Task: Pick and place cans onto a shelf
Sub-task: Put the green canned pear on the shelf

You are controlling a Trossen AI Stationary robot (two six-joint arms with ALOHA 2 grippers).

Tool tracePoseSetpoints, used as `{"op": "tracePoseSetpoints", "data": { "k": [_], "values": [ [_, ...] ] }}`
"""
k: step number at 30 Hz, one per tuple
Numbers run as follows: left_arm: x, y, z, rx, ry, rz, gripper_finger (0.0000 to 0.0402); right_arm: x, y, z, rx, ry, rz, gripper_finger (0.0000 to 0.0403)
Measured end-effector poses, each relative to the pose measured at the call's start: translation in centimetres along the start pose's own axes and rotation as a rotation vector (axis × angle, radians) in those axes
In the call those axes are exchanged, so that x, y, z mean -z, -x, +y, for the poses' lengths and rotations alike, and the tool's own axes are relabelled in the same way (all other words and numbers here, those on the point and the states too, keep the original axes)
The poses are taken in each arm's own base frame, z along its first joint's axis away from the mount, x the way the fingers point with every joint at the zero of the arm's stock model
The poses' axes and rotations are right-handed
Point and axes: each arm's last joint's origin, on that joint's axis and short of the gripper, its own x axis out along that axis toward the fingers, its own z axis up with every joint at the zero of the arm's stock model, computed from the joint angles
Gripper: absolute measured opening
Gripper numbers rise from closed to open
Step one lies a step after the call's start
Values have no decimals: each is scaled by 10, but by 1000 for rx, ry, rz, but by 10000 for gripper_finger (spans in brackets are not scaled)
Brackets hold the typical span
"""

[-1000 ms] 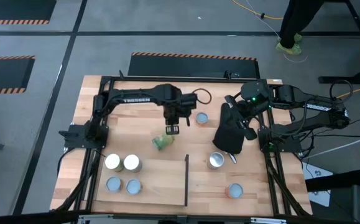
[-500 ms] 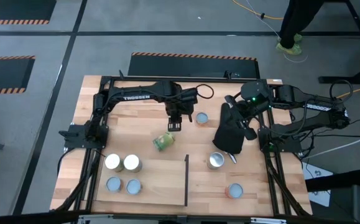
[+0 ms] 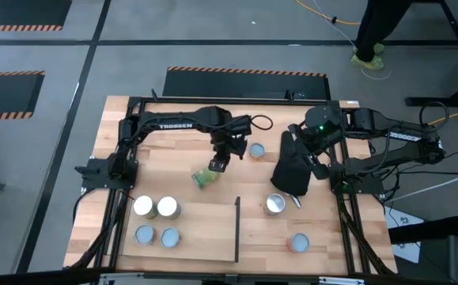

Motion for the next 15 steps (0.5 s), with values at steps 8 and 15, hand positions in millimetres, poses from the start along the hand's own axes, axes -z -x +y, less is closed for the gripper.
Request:
{"op": "tracePoseSetpoints", "data": {
  "k": [8,15],
  "values": [
    [14,-26,7,56,27,37,118,0,0,0,0,45,2,83],
    [29,-45,17,80,37,52,114,0,0,0,0,62,1,83]
  ]
}}
